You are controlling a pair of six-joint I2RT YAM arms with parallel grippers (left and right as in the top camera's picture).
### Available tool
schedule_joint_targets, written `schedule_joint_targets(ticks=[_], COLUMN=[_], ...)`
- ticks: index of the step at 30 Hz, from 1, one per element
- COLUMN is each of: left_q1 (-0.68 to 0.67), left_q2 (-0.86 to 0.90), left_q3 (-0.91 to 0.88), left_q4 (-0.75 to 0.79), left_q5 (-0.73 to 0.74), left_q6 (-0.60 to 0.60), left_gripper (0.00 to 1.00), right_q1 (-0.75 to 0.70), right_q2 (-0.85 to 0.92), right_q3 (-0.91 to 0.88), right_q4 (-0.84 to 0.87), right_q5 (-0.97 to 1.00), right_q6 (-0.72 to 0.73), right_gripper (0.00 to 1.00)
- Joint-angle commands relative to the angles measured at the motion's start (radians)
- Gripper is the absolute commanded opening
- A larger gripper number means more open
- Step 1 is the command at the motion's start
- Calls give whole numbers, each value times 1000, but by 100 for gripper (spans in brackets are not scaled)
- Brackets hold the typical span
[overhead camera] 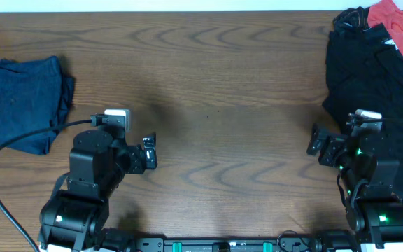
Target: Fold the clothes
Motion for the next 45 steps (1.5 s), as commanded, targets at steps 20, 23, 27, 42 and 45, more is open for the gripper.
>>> schedule_joint_targets(ticks=[20,23,27,42,45], left_q1=[-4,-4,-4,-4,-4], left_q2=[-10,-10,-10,-10,-10], left_q3=[-11,-11,-11,-11,-11], left_q4=[5,5,5,5,5], left_q5=[-15,-15,-16,-16,-16], left_q6=[-1,-1,-1,-1,-1], left_gripper=[98,98,98,98,98], right_q1=[-5,-7,-1,50,58], right_q2=[3,-3,-34,-563,-639], right_q3=[-11,-17,-63,-596,-649], right_q4=[-169,-163,-43,486,517], right_q5=[11,14,-31,-121,-118], right_q6=[-22,-23,-112,-259,-309], right_gripper=[99,99,99,99,99])
